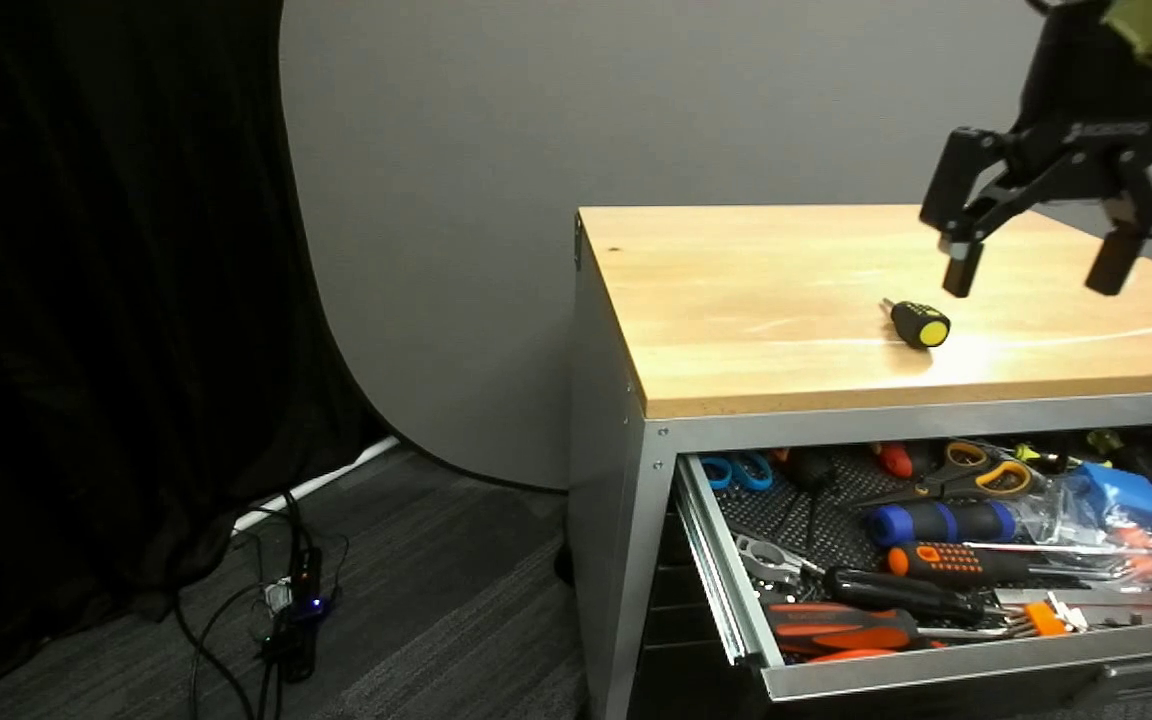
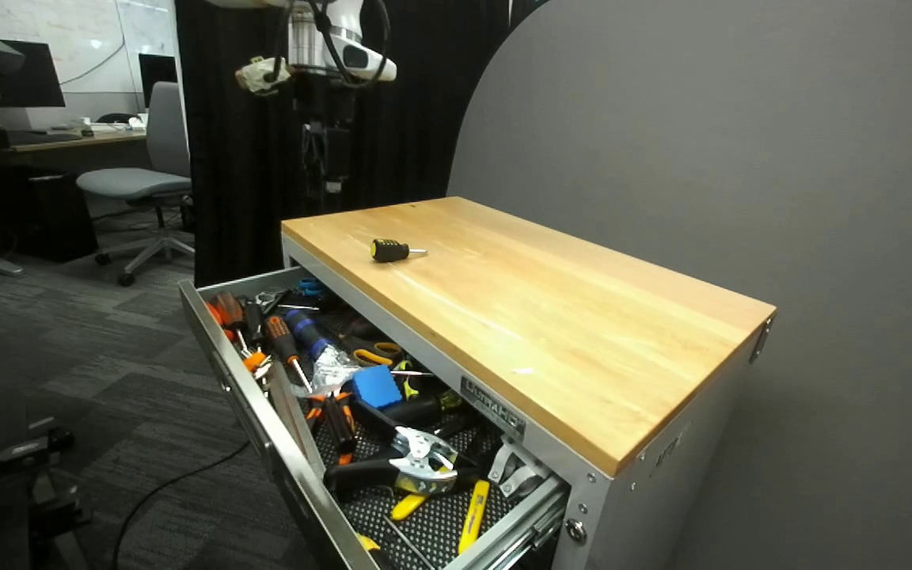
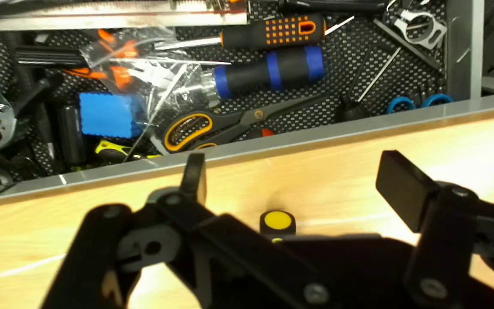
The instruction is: Put the screwdriver in the open drawer then close the open drawer
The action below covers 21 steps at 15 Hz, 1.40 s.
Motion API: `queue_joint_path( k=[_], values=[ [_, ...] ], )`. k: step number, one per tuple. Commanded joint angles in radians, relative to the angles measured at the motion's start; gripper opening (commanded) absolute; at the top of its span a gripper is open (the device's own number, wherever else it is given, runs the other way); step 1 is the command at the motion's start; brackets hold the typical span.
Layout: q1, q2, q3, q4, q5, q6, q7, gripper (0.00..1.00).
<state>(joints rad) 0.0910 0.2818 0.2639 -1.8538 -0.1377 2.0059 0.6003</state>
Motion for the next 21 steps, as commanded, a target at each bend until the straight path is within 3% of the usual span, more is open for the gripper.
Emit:
queue_joint_path(
  k=[1,7,17,18,19,21],
  values=[
    [0.108,0.188,-0.087,0.220,-0.004,-0.026,0.027,1.00],
    [0.200,0.290,-0.198,0.374,-0.030,-0.040,0.039,1.00],
    [0.198,0.357,-0.264,0.424,-0.022,-0.071,0.029,1.00],
    [0.200,0.367,-0.266,0.428,-0.023,-0.070,0.031,0.75],
    [0.201,0.372,-0.266,0.428,-0.022,-0.071,0.032,0.72],
    [0.198,0.375,-0.268,0.426,-0.020,-0.069,0.027,0.56]
  ],
)
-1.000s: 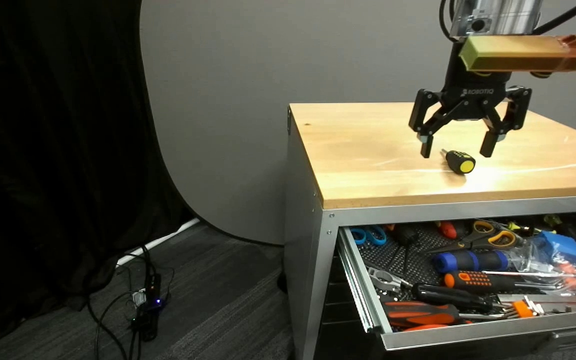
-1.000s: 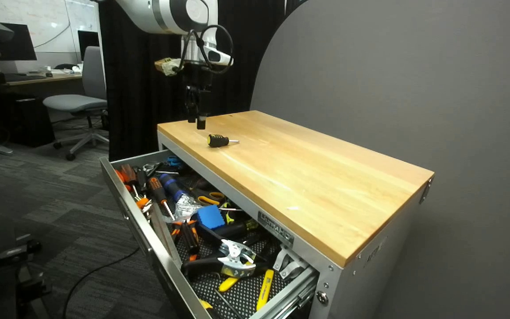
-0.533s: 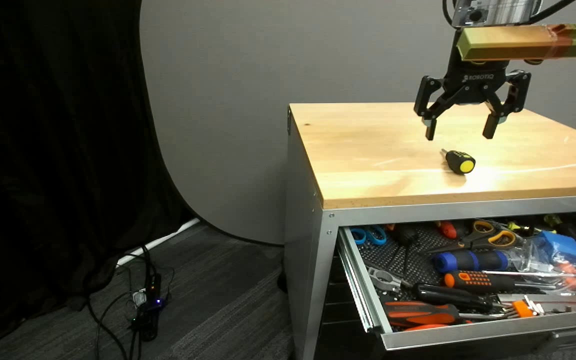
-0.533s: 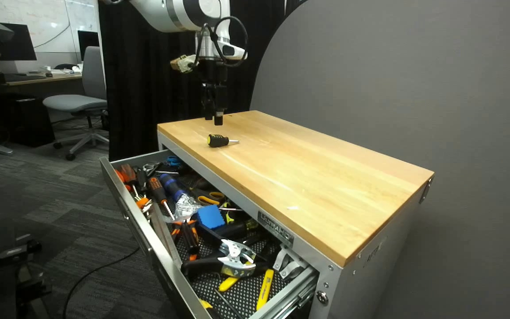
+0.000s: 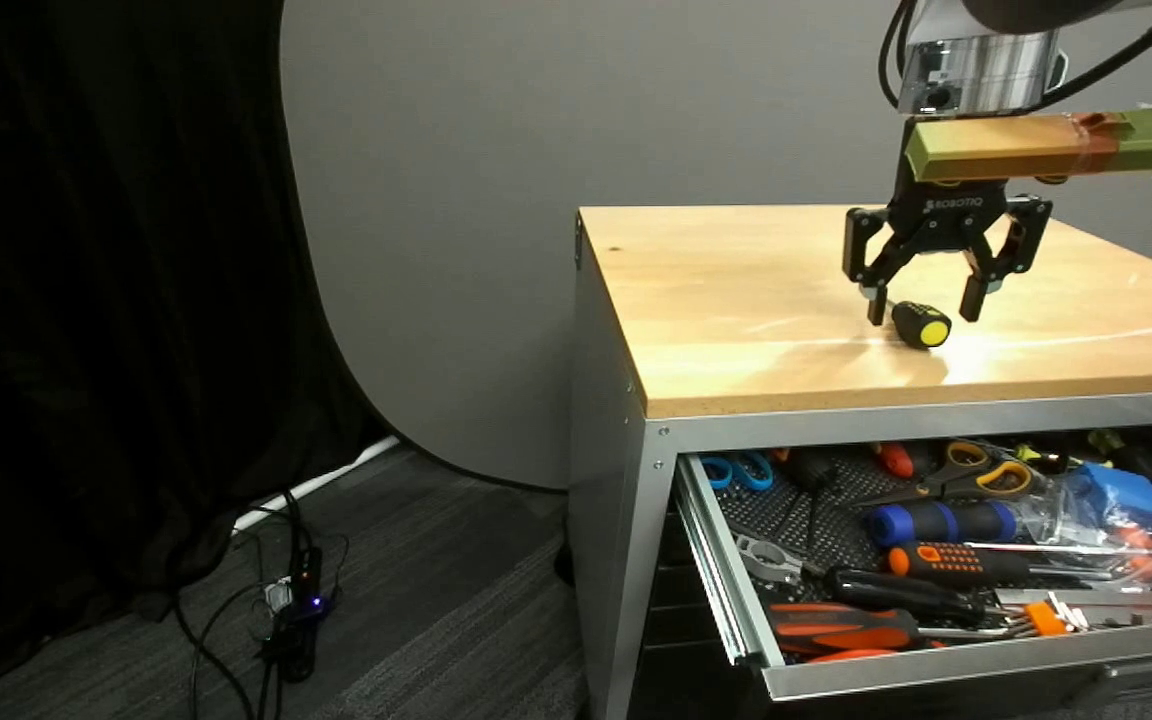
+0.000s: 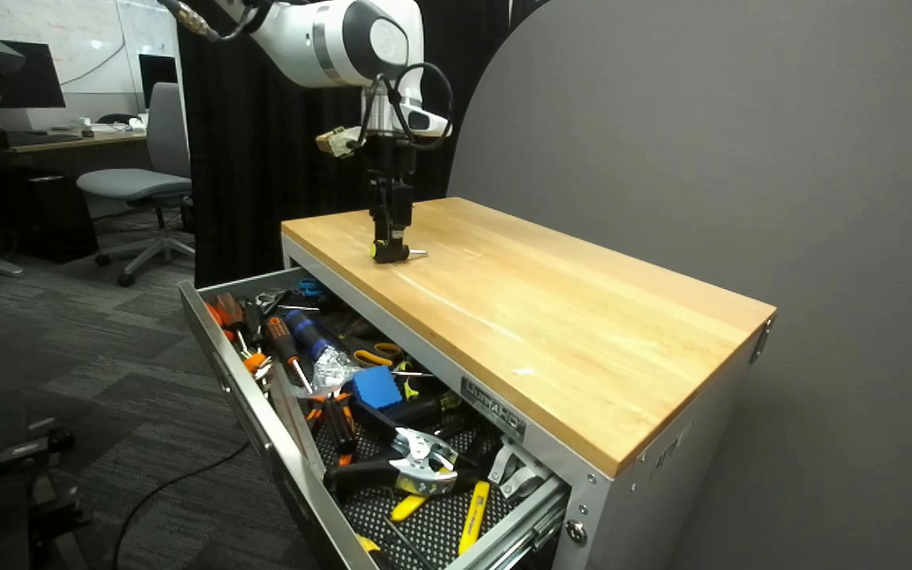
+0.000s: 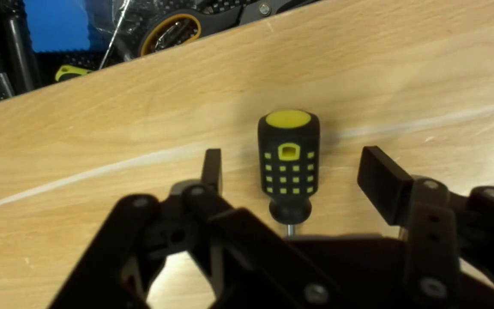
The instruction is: Put the screwdriver in the open drawer then close the open drawer
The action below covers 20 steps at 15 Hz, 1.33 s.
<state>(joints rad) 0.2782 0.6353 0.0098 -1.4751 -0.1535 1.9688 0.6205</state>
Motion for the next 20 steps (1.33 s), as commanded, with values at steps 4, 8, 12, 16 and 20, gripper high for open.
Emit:
queue_joint_path(
  k=[4,8,12,16,20],
  values=[
    [0.004,0.015,-0.014,0.032,0.008,-0.039,0.008,0.26],
    [0.002,0.007,-0.009,0.015,0.018,-0.038,0.007,0.19],
    [-0.013,-0.066,0.014,-0.065,0.048,-0.056,-0.041,0.19],
    [-0.023,-0.155,0.022,-0.175,0.082,-0.079,-0.090,0.15],
    [-0.027,-0.280,0.018,-0.328,0.077,-0.118,-0.109,0.14]
  ],
)
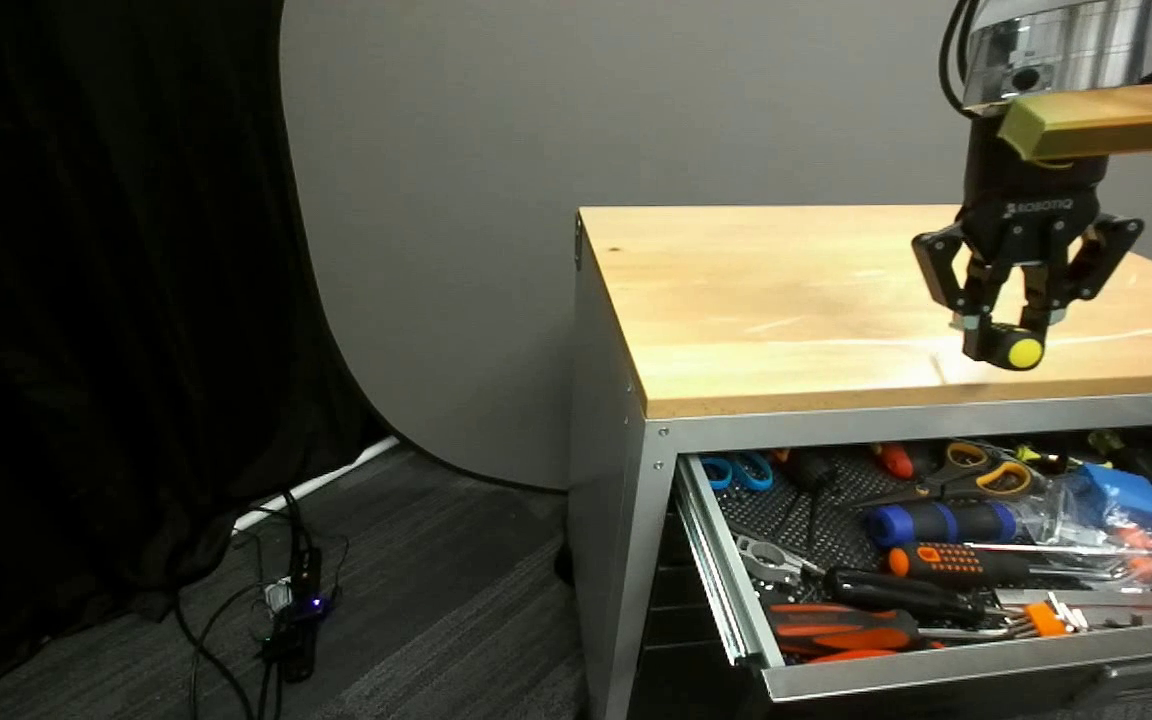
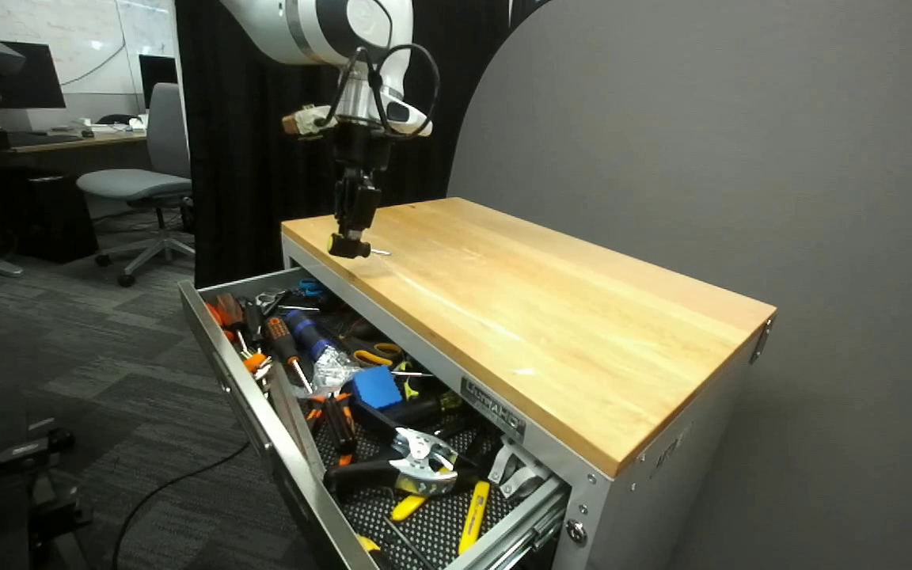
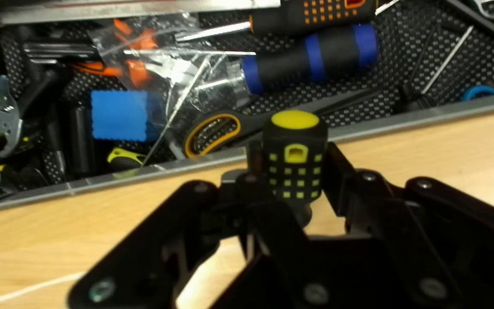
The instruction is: Put the screwdriver in the open drawer then close the open drawer
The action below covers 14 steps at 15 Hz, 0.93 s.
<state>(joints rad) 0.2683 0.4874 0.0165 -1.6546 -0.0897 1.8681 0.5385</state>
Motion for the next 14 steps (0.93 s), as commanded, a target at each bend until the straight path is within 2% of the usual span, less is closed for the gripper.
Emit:
queue_joint_path(
  k=[1,6,13,14],
  values=[
    [-0.018,-0.159,0.010,-0.187,0.007,-0.028,-0.021,0.14],
    [-0.042,-0.245,0.020,-0.328,0.027,-0.082,-0.025,0.14],
    [-0.053,-0.221,0.031,-0.356,0.094,0.004,-0.001,0.14],
    [-0.051,-0.216,0.028,-0.354,0.091,0.011,0.012,0.30]
  ],
)
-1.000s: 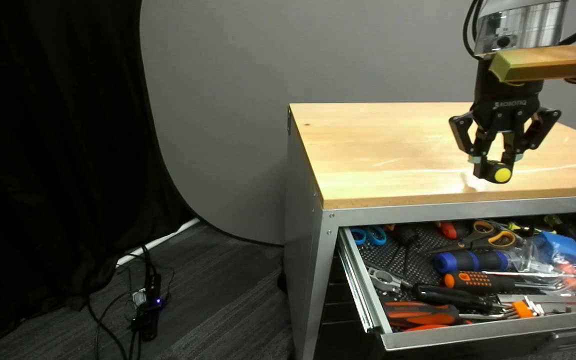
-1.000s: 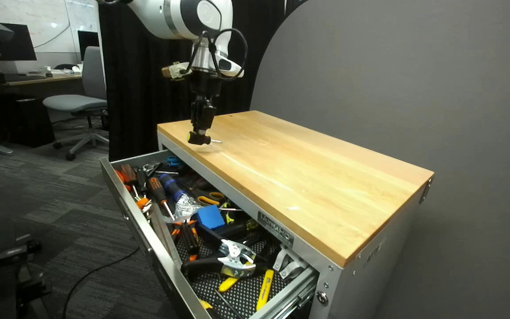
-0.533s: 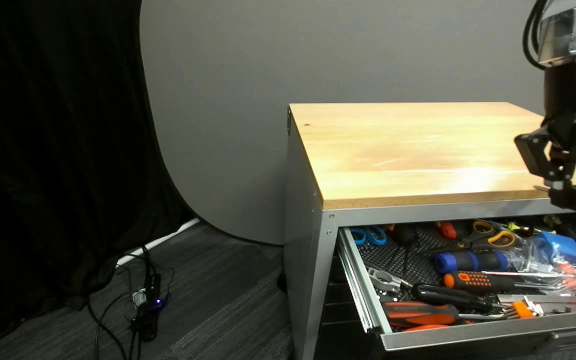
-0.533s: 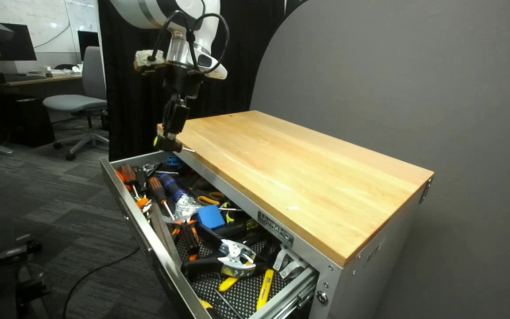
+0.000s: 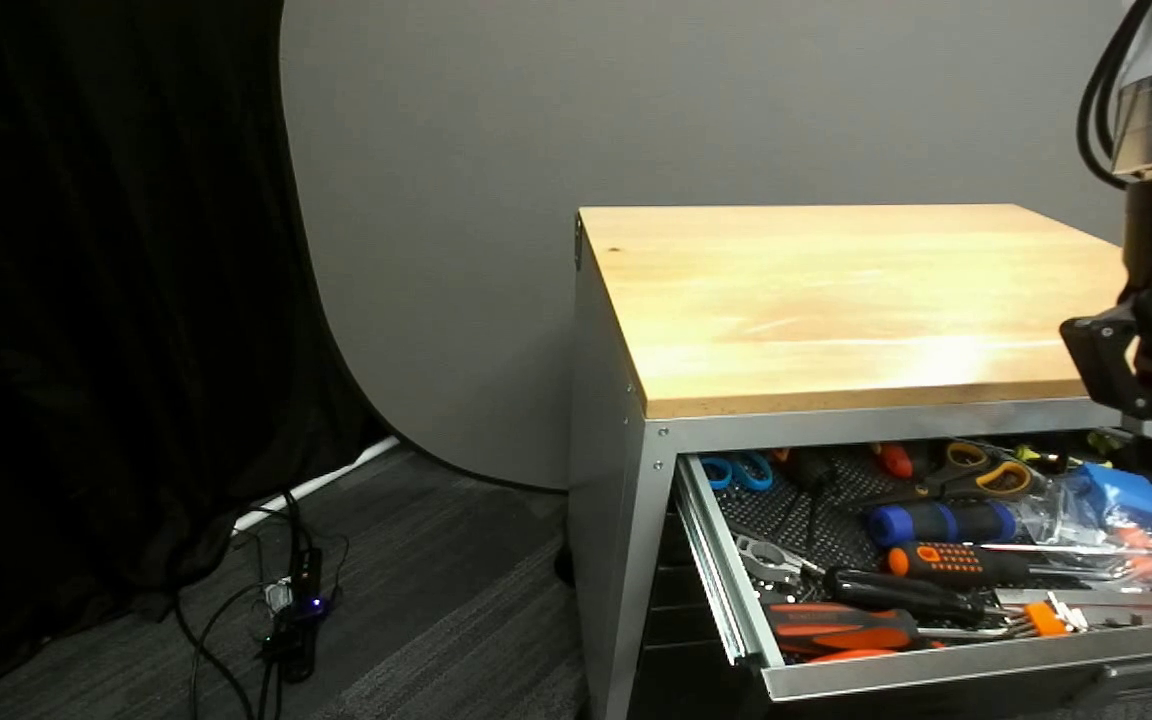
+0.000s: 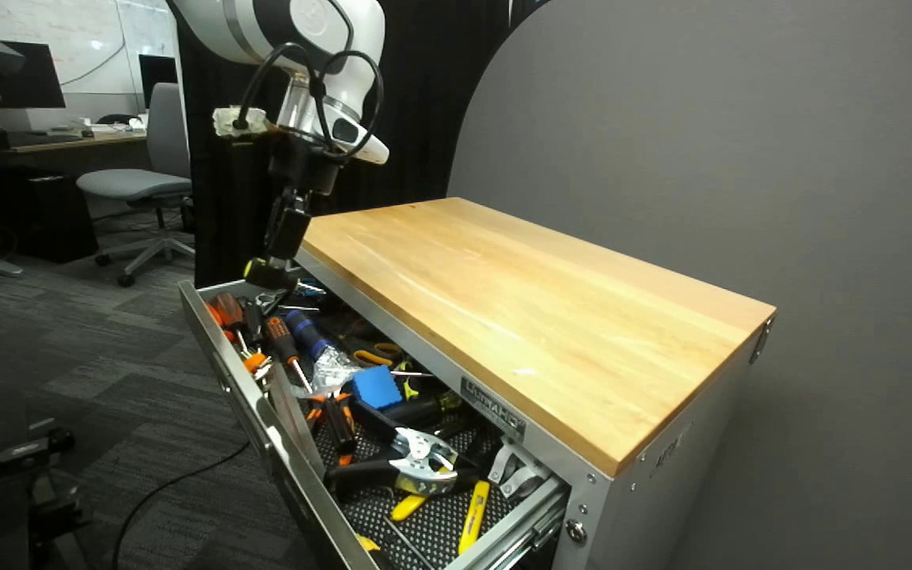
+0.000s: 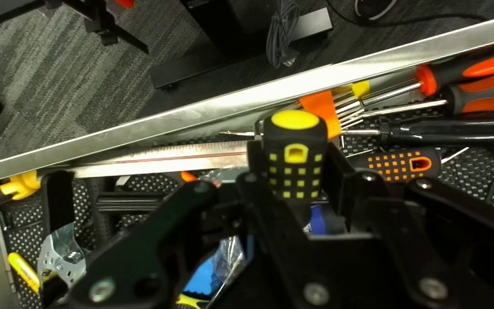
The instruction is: Put the screwdriver in the open drawer then close the open drawer
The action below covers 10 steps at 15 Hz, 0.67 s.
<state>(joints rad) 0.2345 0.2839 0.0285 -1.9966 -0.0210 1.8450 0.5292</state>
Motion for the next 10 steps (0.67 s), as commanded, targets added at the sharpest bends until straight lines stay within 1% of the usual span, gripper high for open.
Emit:
queue_joint_path(
  k=[1,2,3,4,6,7,8,9,10],
  values=[
    [-0.016,-0.010,0.015,-0.011,0.023,0.037,0.029,0.61],
    [-0.015,-0.010,0.015,-0.011,0.021,0.039,0.034,0.62],
    [-0.013,-0.010,0.015,-0.012,0.018,0.044,0.046,0.66],
    [-0.013,-0.011,0.015,-0.012,0.018,0.048,0.052,0.76],
    [-0.016,-0.018,0.016,-0.015,0.020,0.043,0.052,0.89],
    [-0.021,-0.023,0.017,-0.016,0.027,0.028,0.035,0.98],
    [-0.031,-0.025,0.016,-0.009,0.037,-0.028,0.006,1.00],
    [-0.040,-0.032,0.014,-0.014,0.048,-0.057,-0.014,1.00],
    [-0.056,-0.036,0.012,-0.017,0.060,-0.121,-0.056,1.00]
  ],
)
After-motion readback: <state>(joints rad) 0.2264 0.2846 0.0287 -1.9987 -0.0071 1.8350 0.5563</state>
